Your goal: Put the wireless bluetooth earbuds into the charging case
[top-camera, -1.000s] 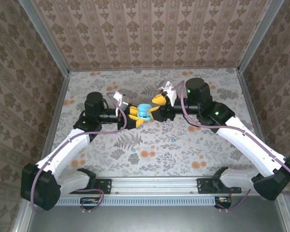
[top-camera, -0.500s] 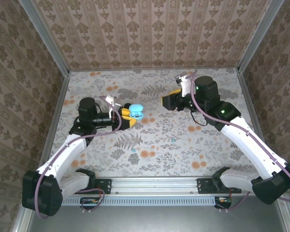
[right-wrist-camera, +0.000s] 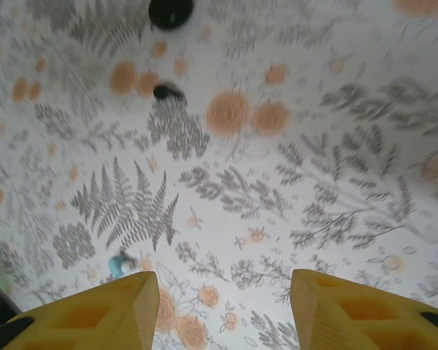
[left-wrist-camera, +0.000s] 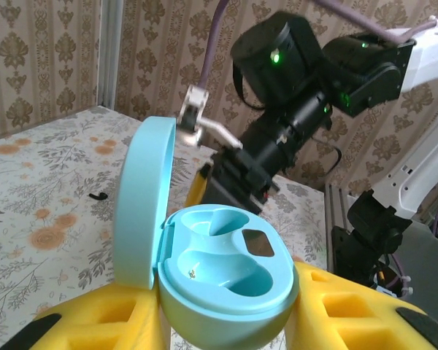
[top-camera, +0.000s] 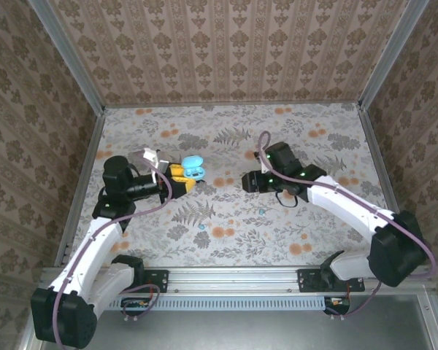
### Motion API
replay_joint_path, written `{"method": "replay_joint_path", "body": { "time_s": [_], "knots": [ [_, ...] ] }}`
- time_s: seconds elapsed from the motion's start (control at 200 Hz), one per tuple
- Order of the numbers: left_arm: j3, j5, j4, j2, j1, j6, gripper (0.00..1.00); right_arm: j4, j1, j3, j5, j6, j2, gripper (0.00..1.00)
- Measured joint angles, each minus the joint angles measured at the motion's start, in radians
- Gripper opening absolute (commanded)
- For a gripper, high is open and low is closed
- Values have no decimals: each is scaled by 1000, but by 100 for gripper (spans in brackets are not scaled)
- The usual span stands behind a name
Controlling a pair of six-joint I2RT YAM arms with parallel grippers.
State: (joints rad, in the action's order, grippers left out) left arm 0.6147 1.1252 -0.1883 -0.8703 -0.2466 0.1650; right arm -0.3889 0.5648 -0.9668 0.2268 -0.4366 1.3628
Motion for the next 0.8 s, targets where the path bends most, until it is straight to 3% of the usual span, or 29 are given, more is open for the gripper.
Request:
{"method": "replay_joint_path", "body": {
  "time_s": [0.305, 0.8],
  "knots": [
    [5, -16, 84, 82, 41, -11, 39, 20, 166, -19, -57, -9, 232, 48],
    [124, -57, 268, 243, 78, -57, 38, -16, 380, -289, -112, -5, 490, 43]
  ]
}}
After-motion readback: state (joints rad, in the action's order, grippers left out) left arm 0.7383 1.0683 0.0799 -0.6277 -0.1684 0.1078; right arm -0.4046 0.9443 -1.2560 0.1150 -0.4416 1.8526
